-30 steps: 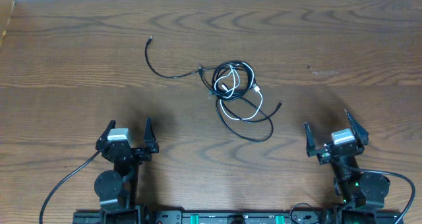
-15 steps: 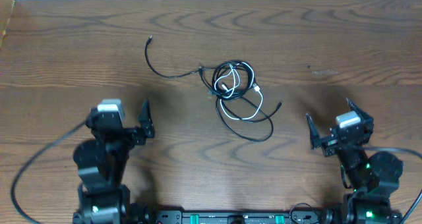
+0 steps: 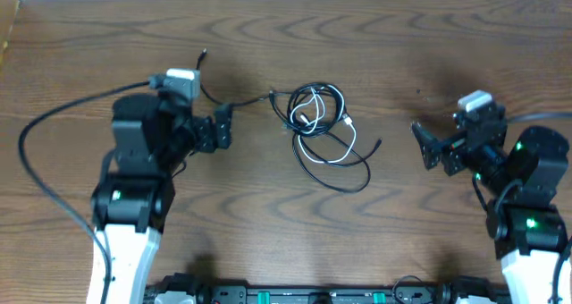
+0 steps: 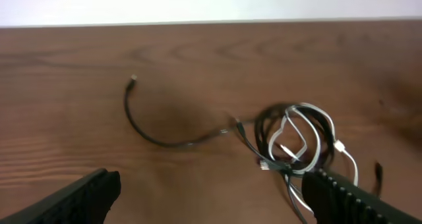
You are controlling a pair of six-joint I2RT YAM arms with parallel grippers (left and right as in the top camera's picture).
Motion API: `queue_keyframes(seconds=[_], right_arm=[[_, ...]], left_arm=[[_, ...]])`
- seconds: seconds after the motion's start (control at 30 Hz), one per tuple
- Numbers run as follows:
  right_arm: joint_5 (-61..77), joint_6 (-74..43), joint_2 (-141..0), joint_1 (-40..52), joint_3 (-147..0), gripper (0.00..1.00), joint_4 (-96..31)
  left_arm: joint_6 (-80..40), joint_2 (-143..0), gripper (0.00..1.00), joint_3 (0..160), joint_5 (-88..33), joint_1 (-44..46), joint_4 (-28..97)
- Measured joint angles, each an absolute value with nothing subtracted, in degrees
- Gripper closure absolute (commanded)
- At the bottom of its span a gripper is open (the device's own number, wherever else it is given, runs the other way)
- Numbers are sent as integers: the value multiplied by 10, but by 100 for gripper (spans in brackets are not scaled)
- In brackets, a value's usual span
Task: Untangle cables
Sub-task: 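Move the left gripper over the cable tangle and lower onto it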
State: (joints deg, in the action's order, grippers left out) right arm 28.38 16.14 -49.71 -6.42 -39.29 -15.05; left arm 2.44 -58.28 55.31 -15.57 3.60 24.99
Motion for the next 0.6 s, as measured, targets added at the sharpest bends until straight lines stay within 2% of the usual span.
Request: queue_keyframes(seconds=[0.27, 0.43, 0.6], right_arm=[[329, 161, -601, -64, -447, 1, -149], [382, 149, -613, -64, -448, 1, -130], [409, 56, -613, -64, -449, 3, -131]], left_arm=[[29, -763, 7, 738, -150, 99, 397], [25, -811, 7, 750, -186, 102, 453], [17, -838, 7, 750, -226, 103, 447]])
